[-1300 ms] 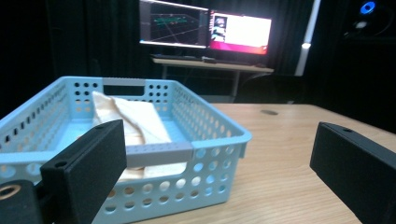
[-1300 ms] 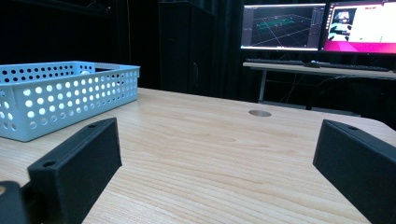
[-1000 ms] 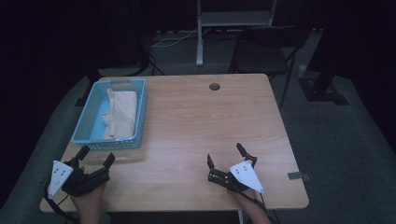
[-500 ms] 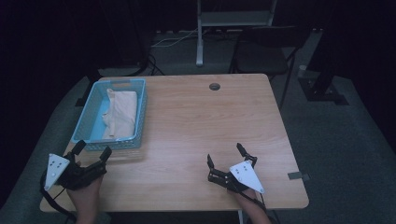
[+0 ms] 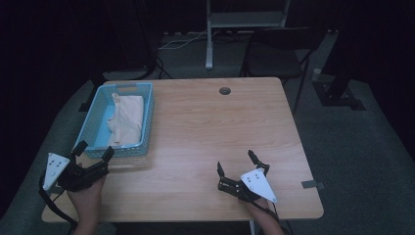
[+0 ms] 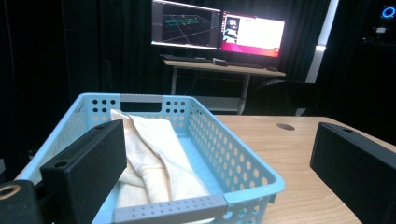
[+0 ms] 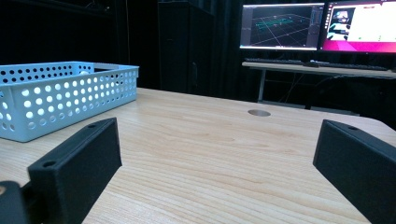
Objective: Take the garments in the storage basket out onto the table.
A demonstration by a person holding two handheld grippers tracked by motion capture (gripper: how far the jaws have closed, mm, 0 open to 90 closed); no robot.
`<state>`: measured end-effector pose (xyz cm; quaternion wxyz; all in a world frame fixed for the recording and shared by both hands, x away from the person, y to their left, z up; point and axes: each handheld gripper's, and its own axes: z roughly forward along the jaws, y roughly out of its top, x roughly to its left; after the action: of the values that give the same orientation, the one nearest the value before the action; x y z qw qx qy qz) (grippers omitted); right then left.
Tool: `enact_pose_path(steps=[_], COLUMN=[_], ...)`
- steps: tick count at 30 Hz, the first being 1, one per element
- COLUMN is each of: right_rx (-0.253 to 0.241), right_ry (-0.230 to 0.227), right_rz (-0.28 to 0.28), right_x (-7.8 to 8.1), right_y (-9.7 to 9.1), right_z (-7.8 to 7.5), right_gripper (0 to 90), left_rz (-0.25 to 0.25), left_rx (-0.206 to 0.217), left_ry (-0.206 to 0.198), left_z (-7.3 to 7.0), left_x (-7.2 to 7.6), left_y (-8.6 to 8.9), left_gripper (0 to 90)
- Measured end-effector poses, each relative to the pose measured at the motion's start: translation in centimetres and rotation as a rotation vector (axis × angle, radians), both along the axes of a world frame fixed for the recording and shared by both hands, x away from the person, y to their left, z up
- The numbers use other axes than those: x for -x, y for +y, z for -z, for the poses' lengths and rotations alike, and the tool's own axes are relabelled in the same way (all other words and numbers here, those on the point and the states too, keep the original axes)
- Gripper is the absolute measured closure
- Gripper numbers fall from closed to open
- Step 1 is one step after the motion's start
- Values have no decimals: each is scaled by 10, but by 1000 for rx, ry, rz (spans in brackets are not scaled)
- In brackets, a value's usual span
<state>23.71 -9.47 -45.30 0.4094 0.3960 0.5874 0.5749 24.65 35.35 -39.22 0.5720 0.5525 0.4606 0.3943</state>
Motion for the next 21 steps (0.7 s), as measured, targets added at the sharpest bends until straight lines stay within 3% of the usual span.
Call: enact_pose_path(steps=[9,21], right_rx=[-1,-1], right_ry=[1,0], right_rz=[1,2], right_x=[0,0], right_y=[0,0], right_z=[0,0], right_gripper=[5,5], left_rz=[-2,-32], left_rx=[-8,-26], left_ry=[-1,52], left_z=[-9,-21], left_x=[-6,-28], left_y=[4,5], left_gripper=[34,34])
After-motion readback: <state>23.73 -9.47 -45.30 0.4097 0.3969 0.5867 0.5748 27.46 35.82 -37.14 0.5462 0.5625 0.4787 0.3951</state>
